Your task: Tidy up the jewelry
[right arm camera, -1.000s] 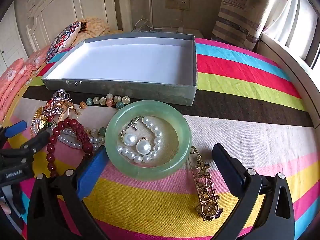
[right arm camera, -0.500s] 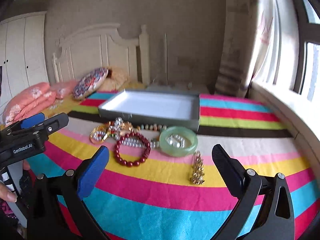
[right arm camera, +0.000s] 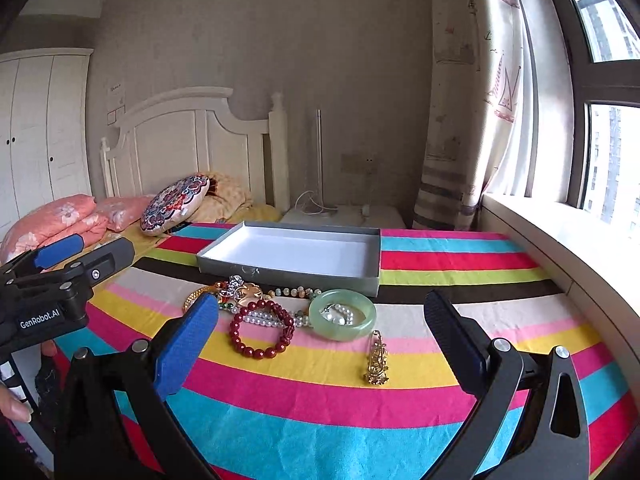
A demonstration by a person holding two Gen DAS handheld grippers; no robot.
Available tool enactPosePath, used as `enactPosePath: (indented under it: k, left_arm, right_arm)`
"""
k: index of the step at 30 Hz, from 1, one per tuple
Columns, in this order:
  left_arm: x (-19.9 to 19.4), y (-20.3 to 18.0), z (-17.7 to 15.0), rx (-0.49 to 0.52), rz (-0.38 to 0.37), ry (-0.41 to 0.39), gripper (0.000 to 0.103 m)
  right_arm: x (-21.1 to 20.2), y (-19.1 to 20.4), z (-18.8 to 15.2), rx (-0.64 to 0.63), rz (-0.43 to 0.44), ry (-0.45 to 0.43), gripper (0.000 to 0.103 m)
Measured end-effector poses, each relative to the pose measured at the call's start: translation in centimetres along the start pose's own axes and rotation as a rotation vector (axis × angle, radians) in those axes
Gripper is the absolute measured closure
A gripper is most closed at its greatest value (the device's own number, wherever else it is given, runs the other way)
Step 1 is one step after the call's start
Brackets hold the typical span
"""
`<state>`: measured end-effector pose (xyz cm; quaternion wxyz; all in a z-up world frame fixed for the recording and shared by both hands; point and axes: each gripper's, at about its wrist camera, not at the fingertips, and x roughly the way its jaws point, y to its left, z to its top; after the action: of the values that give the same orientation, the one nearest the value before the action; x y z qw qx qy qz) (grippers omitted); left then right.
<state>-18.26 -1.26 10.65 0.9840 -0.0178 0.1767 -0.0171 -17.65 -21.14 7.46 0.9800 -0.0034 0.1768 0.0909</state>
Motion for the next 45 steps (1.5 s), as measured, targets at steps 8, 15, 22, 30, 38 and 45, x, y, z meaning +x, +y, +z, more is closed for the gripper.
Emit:
enactPosePath:
  k: [8, 15, 22, 30, 38, 45]
  left_arm:
    - [-0.1, -0.5, -0.1, 0.011, 0.001, -0.006, 0.002]
    - [-0.1, -0.7, -0.3, 0.014, 0.006, -0.009, 0.002]
    - [-0.2, -1.1, -0.7, 0.029, 0.008, -0.015, 0.002]
    - [-0.2, -1.2, -0.9, 0.029, 0.009, -0.015, 0.002]
    - [-0.2, -1.0, -1.2, 0.024, 0.011, -0.012, 0.002]
    - [-0.1, -1.1, -1.2, 0.024, 0.012, -0.012, 0.002]
  right_arm:
    - [-0.3, 0.2, -0.3, -0.001, 0.005, -0.009, 0.004]
    - [-0.7, 0.2, -0.4, 0.004, 0.009, -0.013, 0.004]
    - [-0.8, 0.3, -0.5, 0.011, 0.014, -0.012, 0.004]
    - [-0.7, 0.3, -0.6, 0.020, 0.017, -0.014, 0.004]
    - [-0.8, 0.1, -0.8, 0.030, 0.019, -0.016, 0.004]
    - [-1.0, 0.0, -0.9, 0.033, 0.021, -0.020, 0.004]
